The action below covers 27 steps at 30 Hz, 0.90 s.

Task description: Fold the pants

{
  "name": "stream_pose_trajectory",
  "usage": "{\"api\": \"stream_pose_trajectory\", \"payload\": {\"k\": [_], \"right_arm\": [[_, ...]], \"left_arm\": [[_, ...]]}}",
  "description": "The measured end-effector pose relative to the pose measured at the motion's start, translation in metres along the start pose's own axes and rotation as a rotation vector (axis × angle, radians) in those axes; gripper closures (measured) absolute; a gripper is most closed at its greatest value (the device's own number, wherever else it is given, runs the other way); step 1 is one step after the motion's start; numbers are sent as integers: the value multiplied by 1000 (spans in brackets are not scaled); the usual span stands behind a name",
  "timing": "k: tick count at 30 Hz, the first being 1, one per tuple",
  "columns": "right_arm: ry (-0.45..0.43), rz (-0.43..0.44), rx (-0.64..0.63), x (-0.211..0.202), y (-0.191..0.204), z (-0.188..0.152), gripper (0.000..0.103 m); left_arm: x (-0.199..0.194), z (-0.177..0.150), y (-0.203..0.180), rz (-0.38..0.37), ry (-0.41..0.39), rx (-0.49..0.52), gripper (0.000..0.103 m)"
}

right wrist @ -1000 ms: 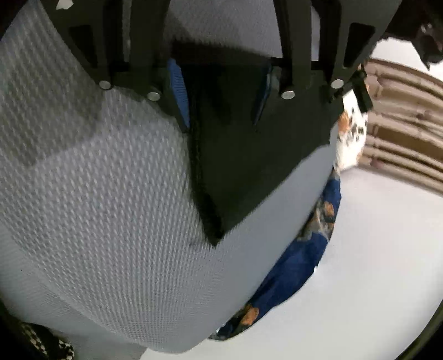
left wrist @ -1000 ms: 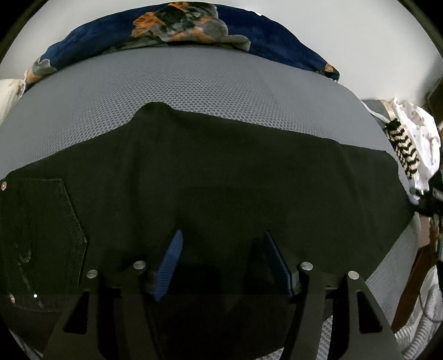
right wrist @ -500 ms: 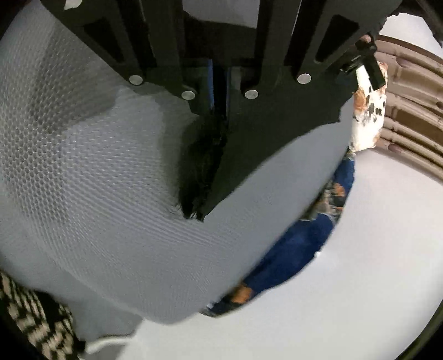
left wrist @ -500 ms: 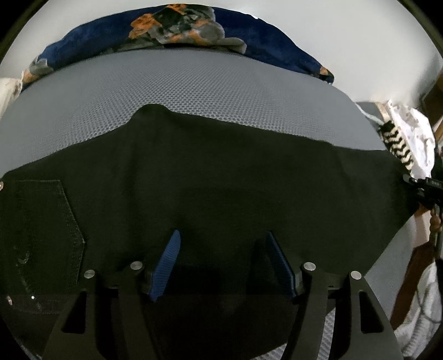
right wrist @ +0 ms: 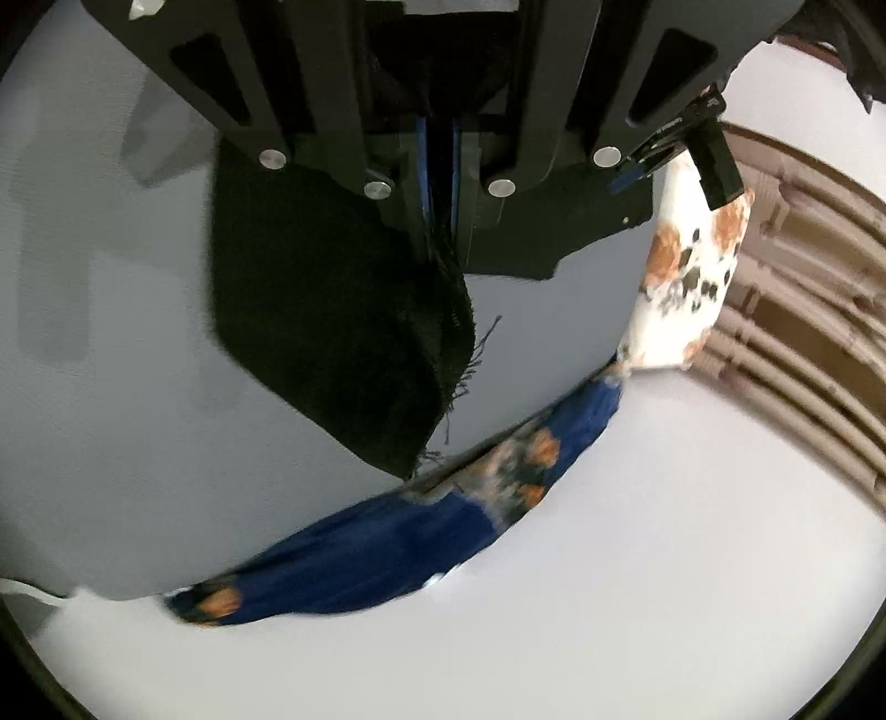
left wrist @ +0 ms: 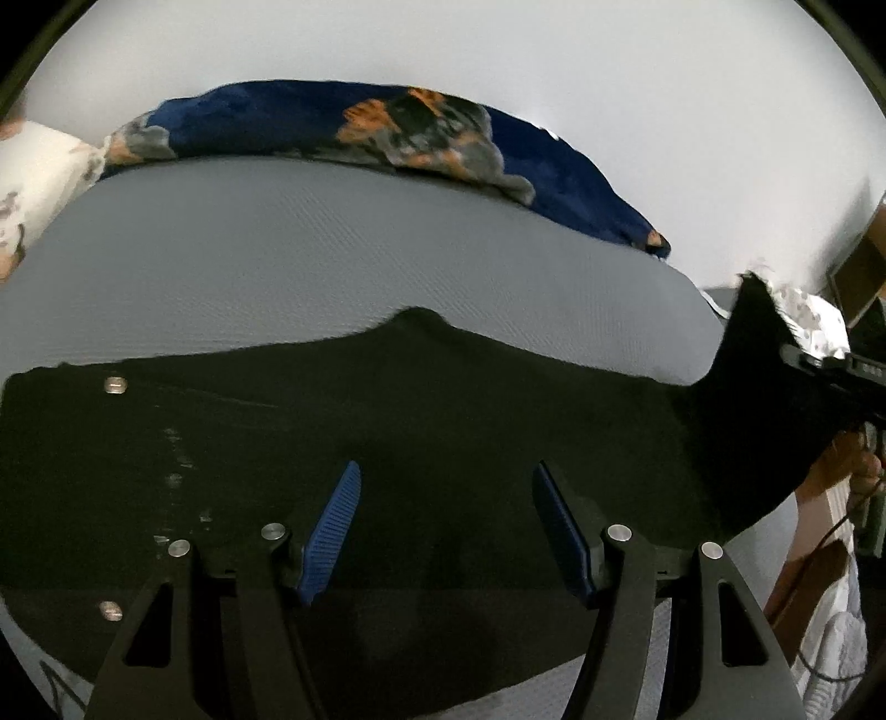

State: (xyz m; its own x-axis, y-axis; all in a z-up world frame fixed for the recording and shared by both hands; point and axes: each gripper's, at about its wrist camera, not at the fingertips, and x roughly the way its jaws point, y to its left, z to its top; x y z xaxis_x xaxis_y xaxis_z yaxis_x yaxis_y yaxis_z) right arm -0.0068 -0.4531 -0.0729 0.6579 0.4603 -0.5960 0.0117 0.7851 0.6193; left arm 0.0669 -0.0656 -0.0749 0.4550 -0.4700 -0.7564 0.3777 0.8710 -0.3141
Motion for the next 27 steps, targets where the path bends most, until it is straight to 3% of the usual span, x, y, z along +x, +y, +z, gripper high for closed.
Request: {"api": "stream_pose_trajectory", "payload": {"k": [11,16,21,27], "right_arm": [[262,47,-96,144,68,-44,96],[342,-26,-203,186,95,-72,95],[385,-27,-173,201,98,-81,77],[259,-4,-151,150,100,-68,61]], "left_arm": [[-36,4,43,-12,-40,-64,38],[-42,5,52,-32,-42,-85,38],[-40,5,50,-59,-19,-80,38],[-30,4,40,-173,51,-109,38]]}}
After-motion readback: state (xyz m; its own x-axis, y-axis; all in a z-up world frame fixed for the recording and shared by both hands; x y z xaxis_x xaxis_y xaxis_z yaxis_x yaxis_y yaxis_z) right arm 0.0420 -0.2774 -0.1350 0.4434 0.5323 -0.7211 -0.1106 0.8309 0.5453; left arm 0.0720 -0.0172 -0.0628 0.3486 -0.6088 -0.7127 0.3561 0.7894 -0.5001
